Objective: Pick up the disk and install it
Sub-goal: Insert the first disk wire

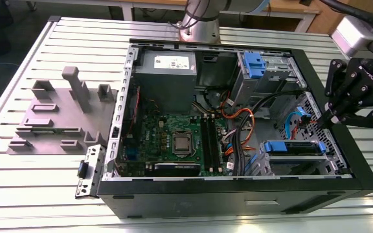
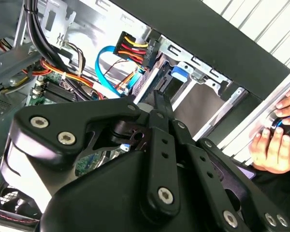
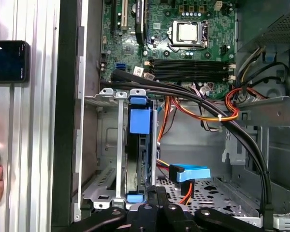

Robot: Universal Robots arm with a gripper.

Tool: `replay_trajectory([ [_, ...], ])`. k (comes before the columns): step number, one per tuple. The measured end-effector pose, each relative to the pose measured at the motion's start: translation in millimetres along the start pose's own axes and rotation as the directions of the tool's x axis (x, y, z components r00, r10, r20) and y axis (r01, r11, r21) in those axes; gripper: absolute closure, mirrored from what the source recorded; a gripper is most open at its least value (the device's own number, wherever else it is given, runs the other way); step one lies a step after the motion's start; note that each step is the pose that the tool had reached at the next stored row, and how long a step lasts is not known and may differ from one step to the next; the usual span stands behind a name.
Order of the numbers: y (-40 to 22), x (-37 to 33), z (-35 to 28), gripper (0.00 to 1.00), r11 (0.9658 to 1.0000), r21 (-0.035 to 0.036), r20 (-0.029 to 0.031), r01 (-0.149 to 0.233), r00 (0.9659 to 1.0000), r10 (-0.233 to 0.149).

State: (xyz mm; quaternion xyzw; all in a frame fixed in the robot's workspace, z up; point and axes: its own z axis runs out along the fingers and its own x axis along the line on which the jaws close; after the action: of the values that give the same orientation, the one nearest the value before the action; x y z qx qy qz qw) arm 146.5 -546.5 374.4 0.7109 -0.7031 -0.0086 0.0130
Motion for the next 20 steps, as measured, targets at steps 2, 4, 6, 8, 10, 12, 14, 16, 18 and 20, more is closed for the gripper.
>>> replay_trajectory([
  [2, -0.7, -0.1, 0.2, 0.89, 1.0, -0.0008, -0.0005, 0.01, 1.0, -0.01],
  [4, -2.3, -0.3, 0.6, 0.89, 0.9999, -0.0023, 0.0, 0.014, 0.9999, -0.014],
  [6, -4.2, -0.8, 0.8, 0.89, 0.9999, -0.0036, 0.0004, 0.017, 0.9999, -0.017],
  [8, -6.2, -1.5, 1.4, 0.89, 0.9998, -0.0043, 0.0013, 0.019, 0.9998, -0.019],
  [10, -8.3, -2.3, 1.9, 0.89, 0.9998, -0.0049, 0.0025, 0.021, 0.9998, -0.021],
  [12, -9.8, -3.4, 2.6, 0.89, 0.9997, -0.0053, 0.0027, 0.024, 0.9997, -0.024],
  [14, -10.5, -4.9, 4.0, 0.89, 0.9996, -0.0053, 0.0029, 0.026, 0.9997, -0.026],
  [16, -10.9, -6.7, 5.4, 0.89, 0.9996, -0.0053, 0.0029, 0.029, 0.9996, -0.029],
  [18, -11.3, -8.6, 6.5, 0.89, 0.9995, -0.0053, 0.0027, 0.033, 0.9995, -0.033],
  [20, -11.6, -10.7, 7.3, 0.89, 0.9994, -0.0054, 0.0027, 0.035, 0.9994, -0.035],
])
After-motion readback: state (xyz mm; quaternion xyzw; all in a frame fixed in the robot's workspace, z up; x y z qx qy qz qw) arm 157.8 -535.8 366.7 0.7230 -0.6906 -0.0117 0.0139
